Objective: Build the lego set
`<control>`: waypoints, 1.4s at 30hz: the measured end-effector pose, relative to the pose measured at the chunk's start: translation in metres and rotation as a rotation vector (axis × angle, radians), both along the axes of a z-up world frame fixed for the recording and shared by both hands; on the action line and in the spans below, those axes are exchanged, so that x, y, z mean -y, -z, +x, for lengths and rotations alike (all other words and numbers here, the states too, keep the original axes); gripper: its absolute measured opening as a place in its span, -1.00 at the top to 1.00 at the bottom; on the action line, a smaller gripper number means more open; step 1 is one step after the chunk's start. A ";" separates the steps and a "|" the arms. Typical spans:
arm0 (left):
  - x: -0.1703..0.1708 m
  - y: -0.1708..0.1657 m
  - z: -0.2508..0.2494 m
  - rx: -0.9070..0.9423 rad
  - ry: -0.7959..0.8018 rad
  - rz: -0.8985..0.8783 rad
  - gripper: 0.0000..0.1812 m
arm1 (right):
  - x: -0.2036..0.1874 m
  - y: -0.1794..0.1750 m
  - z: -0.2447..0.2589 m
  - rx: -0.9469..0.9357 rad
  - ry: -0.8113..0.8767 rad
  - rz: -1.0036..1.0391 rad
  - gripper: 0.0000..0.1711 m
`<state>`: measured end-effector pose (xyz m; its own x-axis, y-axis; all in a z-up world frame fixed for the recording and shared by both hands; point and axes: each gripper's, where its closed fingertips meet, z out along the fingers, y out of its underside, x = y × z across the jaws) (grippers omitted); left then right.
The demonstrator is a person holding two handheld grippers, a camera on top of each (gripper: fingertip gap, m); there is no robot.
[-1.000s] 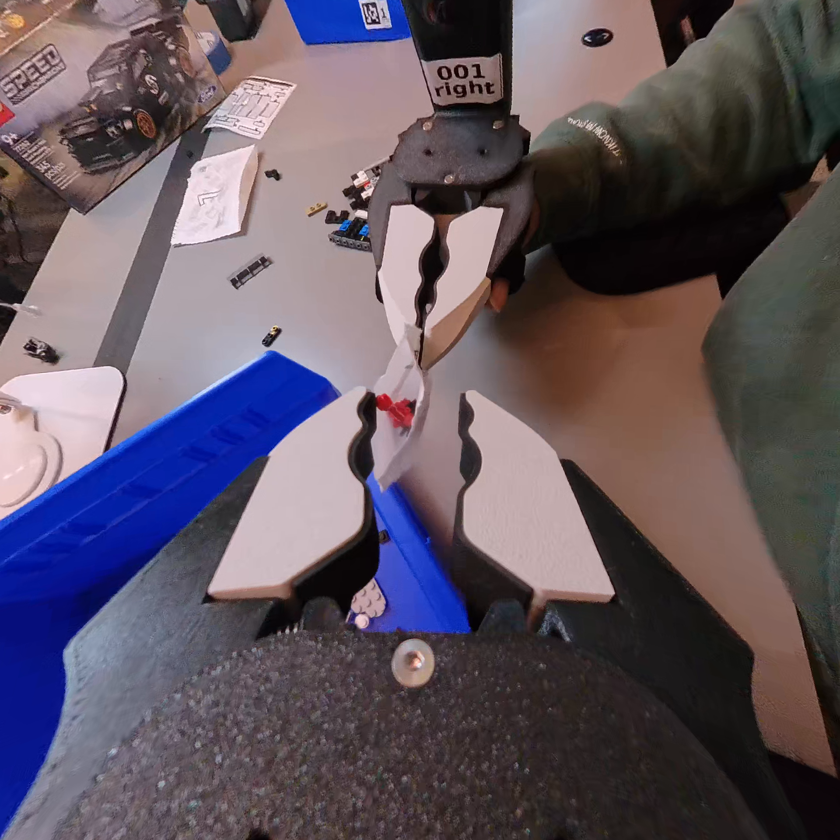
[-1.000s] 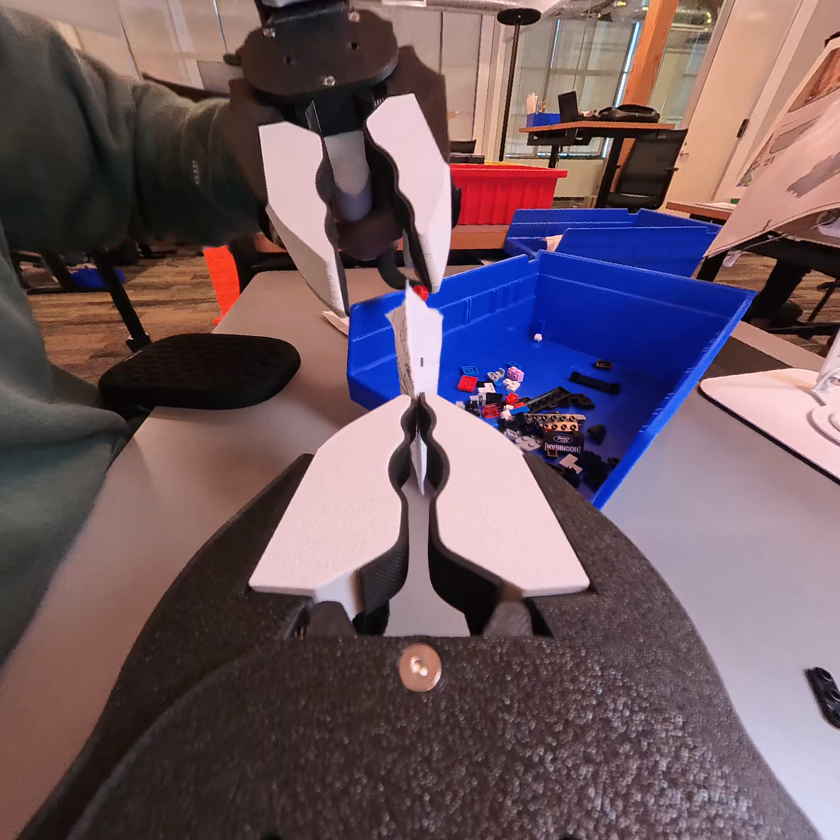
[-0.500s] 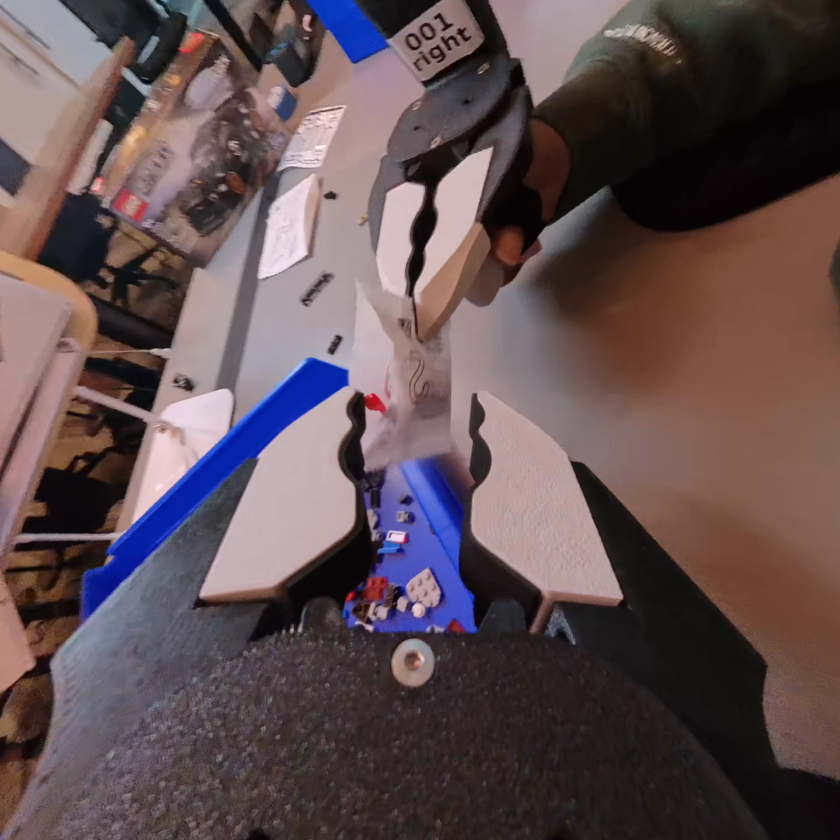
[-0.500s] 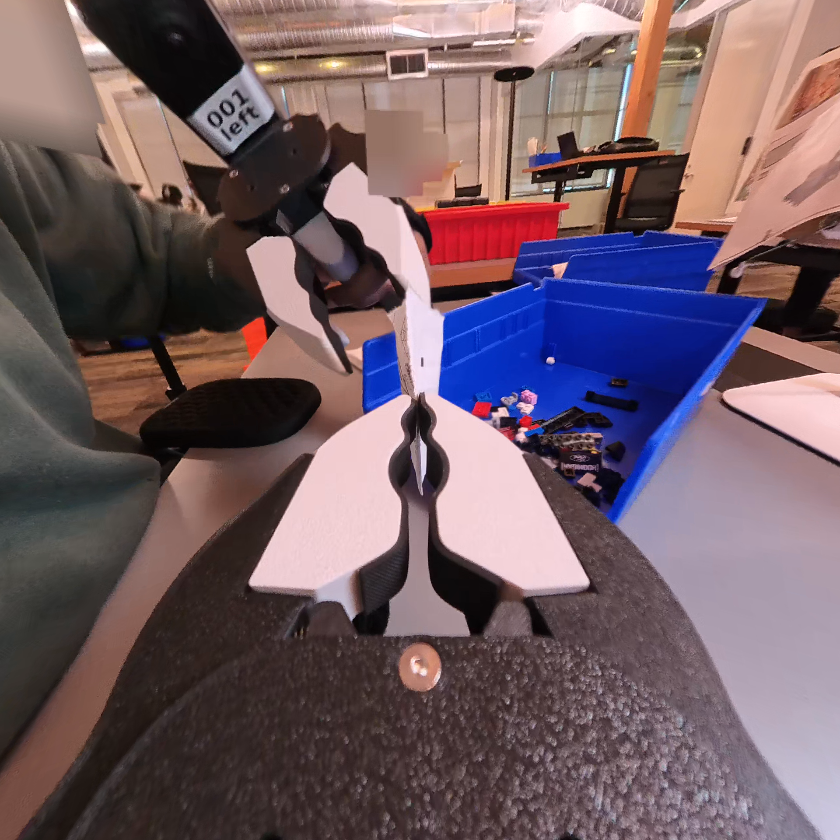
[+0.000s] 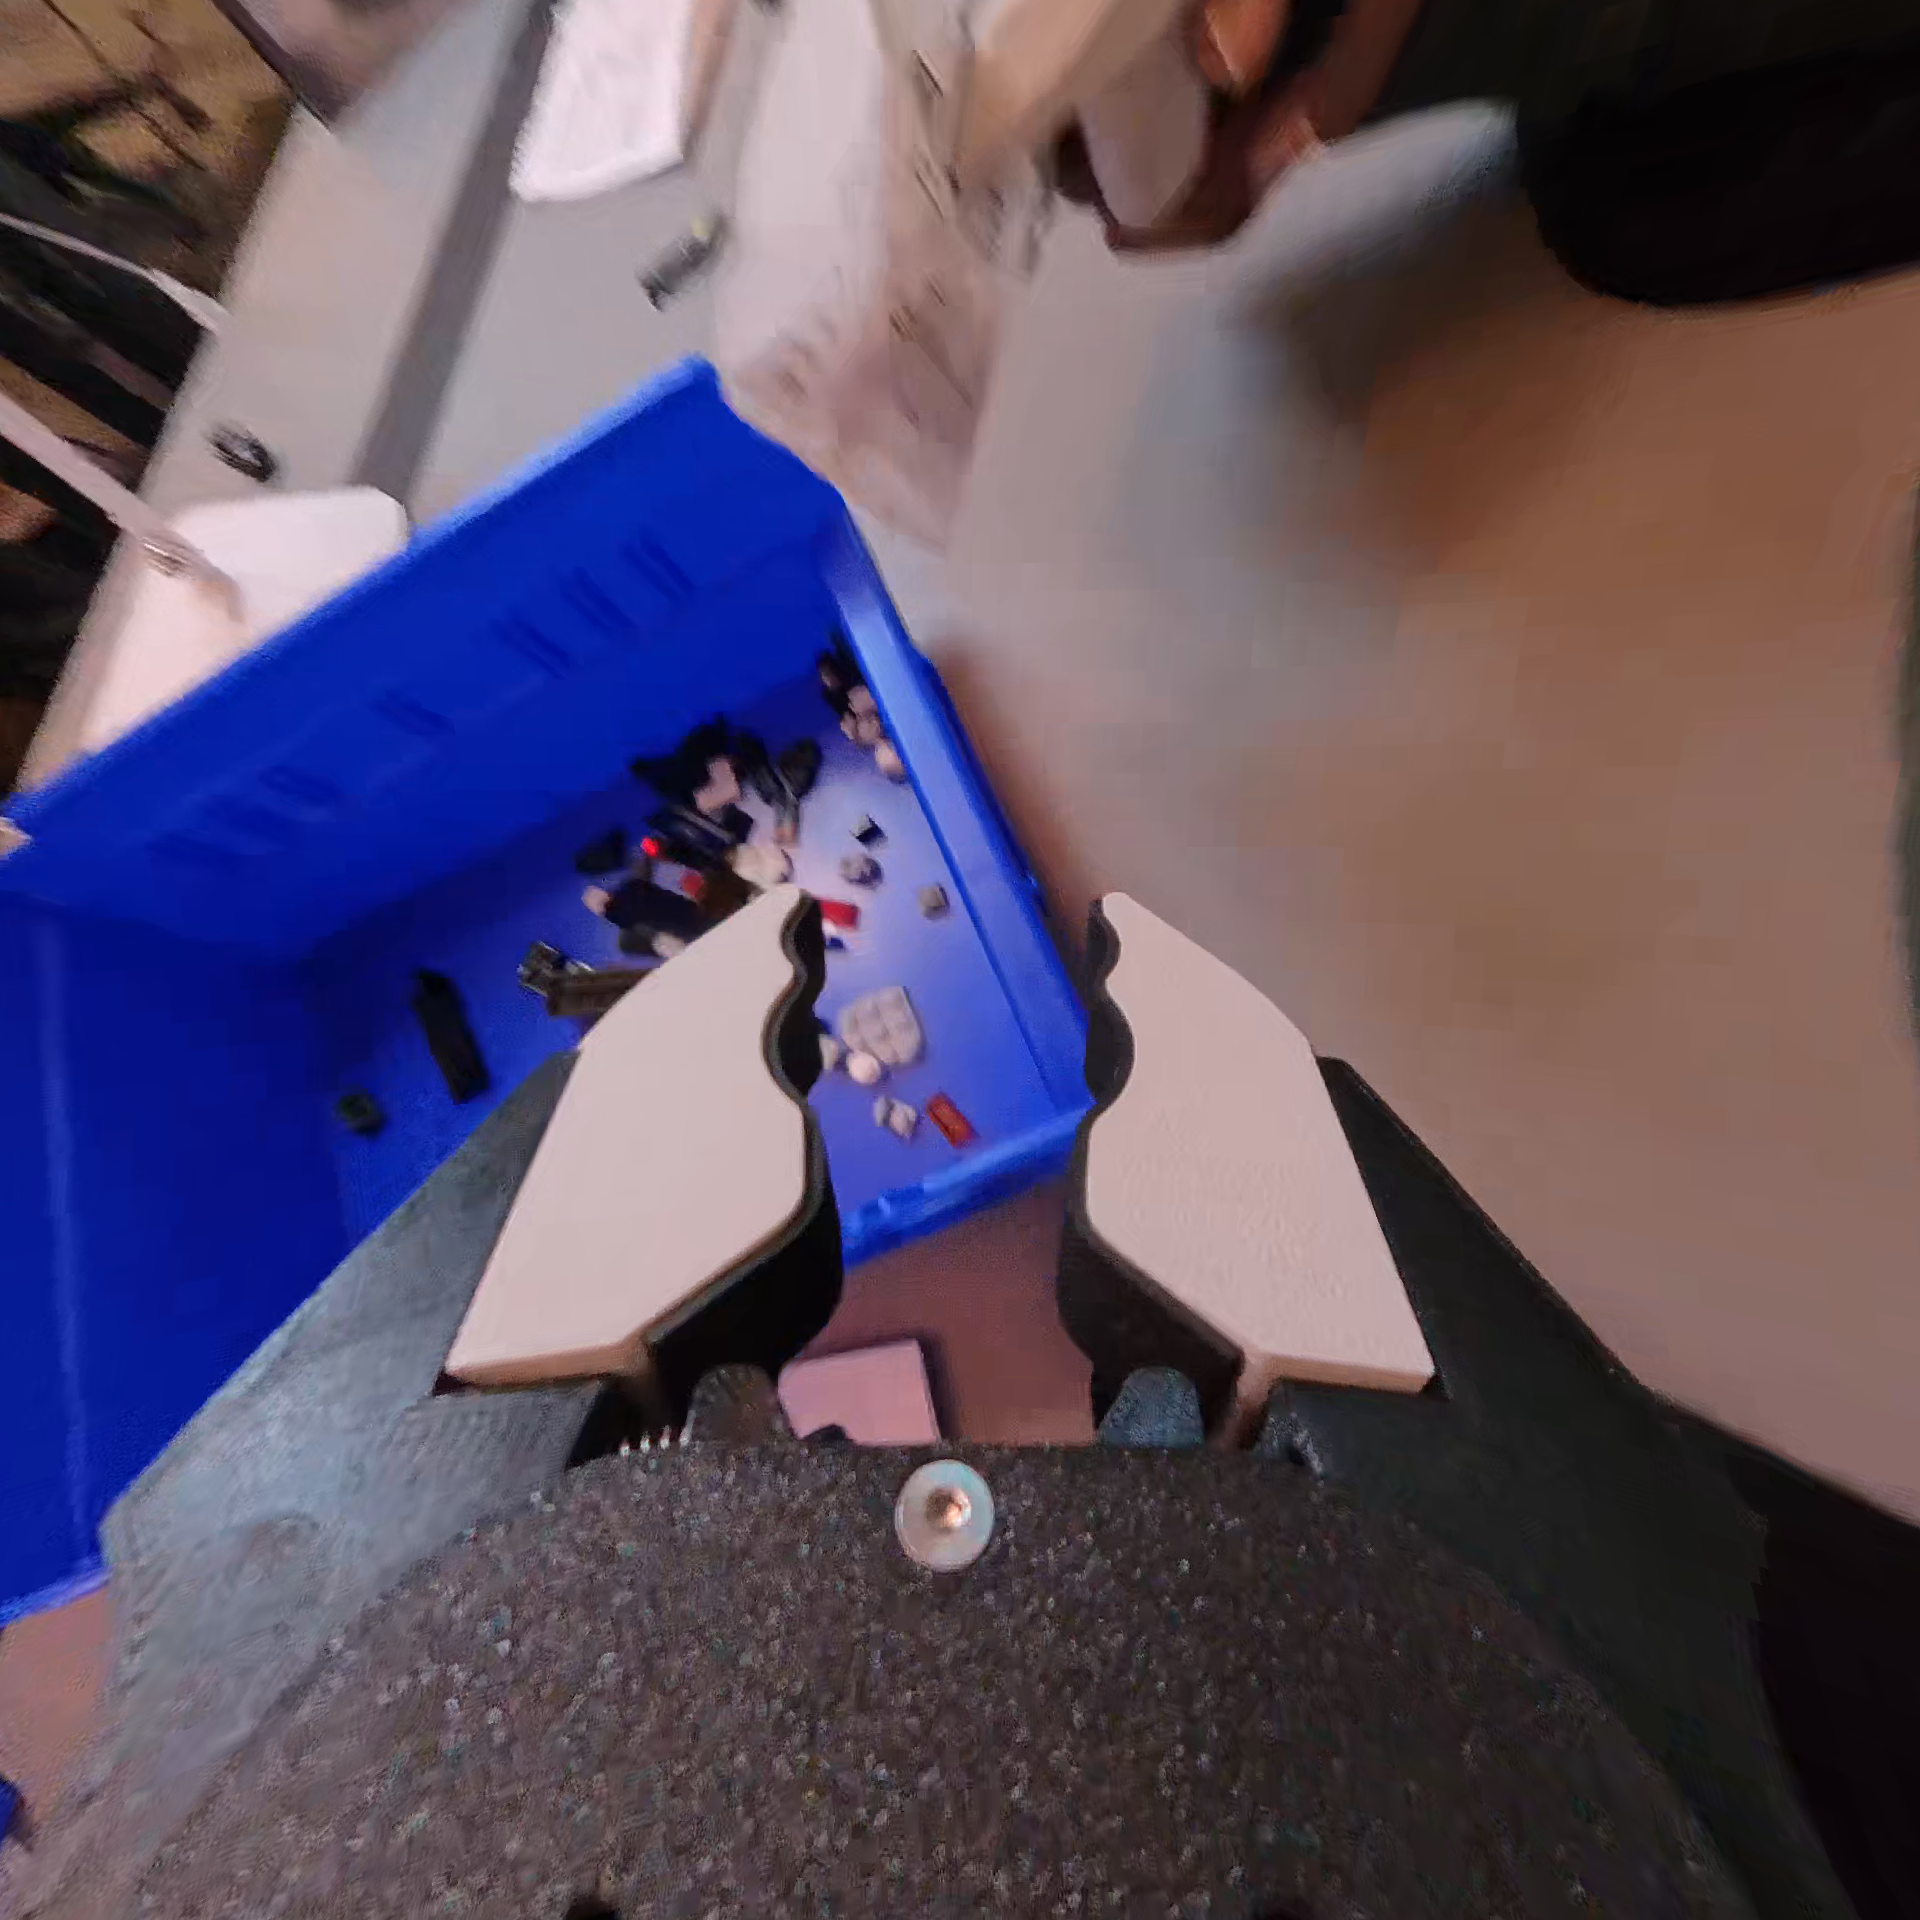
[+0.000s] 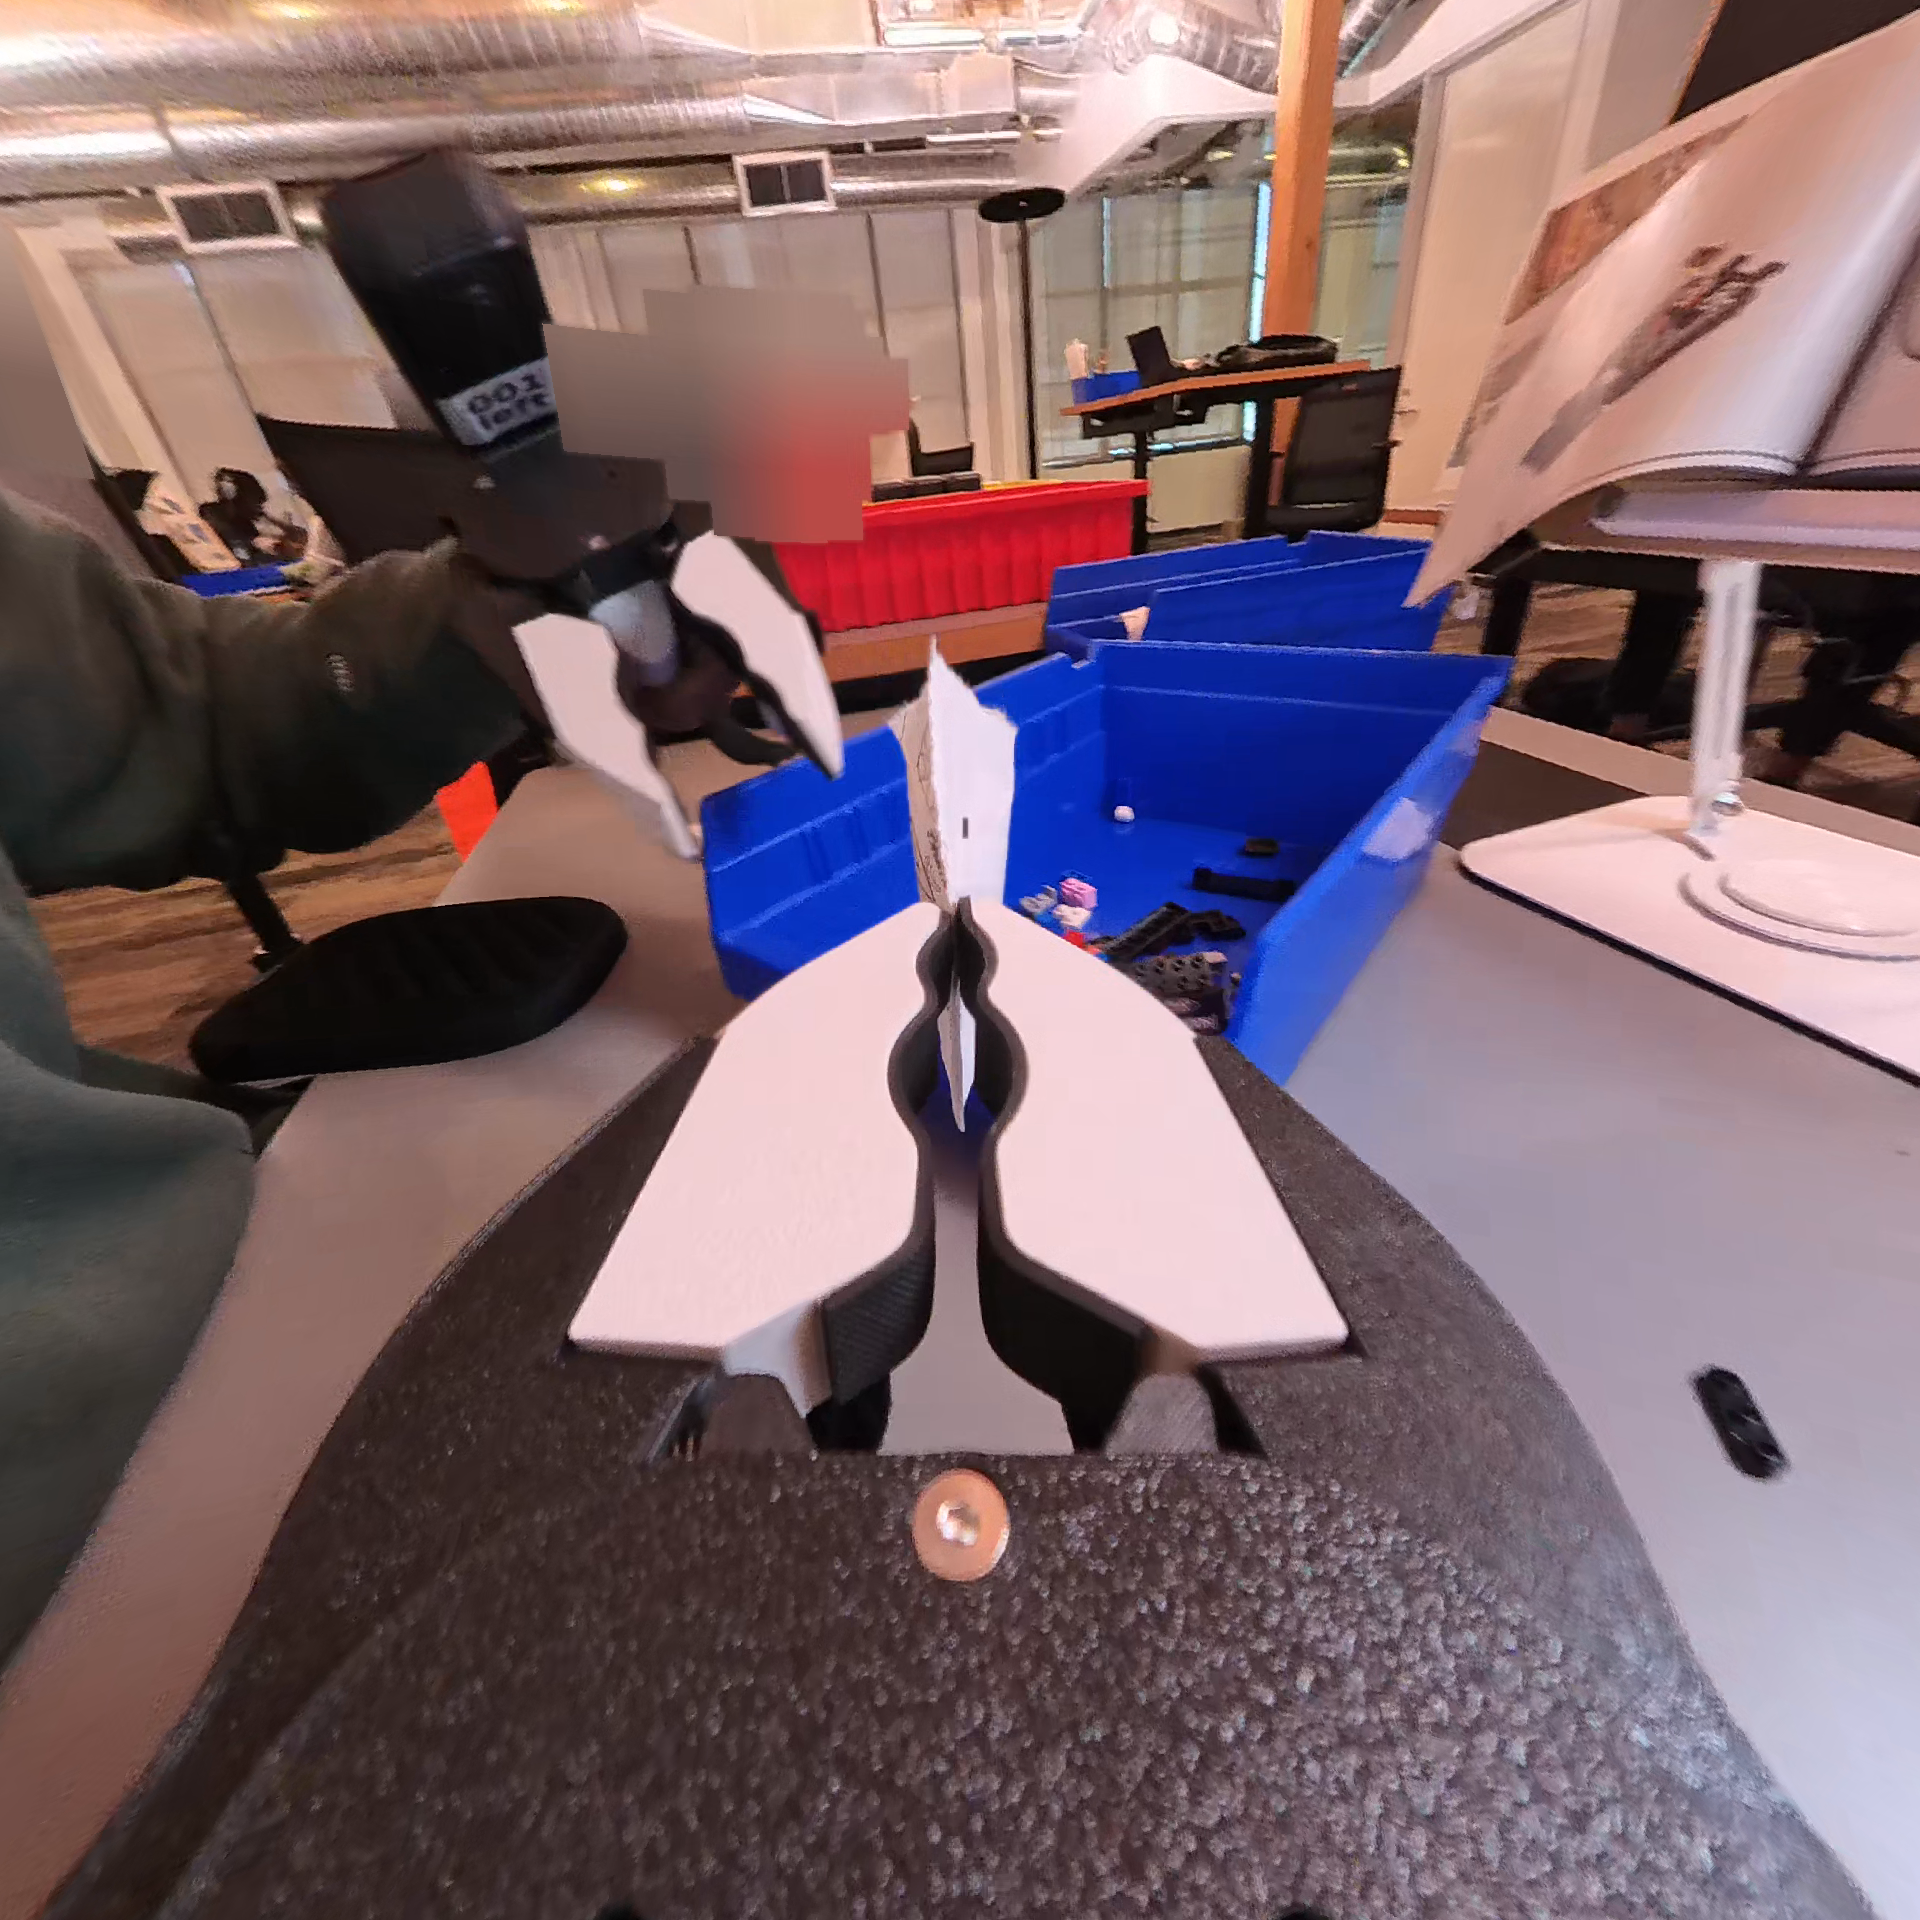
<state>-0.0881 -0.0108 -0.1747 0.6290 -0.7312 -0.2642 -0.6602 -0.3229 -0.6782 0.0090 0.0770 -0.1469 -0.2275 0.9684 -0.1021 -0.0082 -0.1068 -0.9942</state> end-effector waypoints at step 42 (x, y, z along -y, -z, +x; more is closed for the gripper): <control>-0.021 0.031 0.069 0.490 0.067 0.100 1.00 | 0.056 0.036 -0.006 0.173 -0.240 0.166 0.79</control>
<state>-0.0194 0.0097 -0.2052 0.6494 -0.7602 -0.0207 -0.2735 -0.2080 -0.9391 0.0027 0.0212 -0.1828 -0.4443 0.8959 -0.0051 0.1684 0.0778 -0.9826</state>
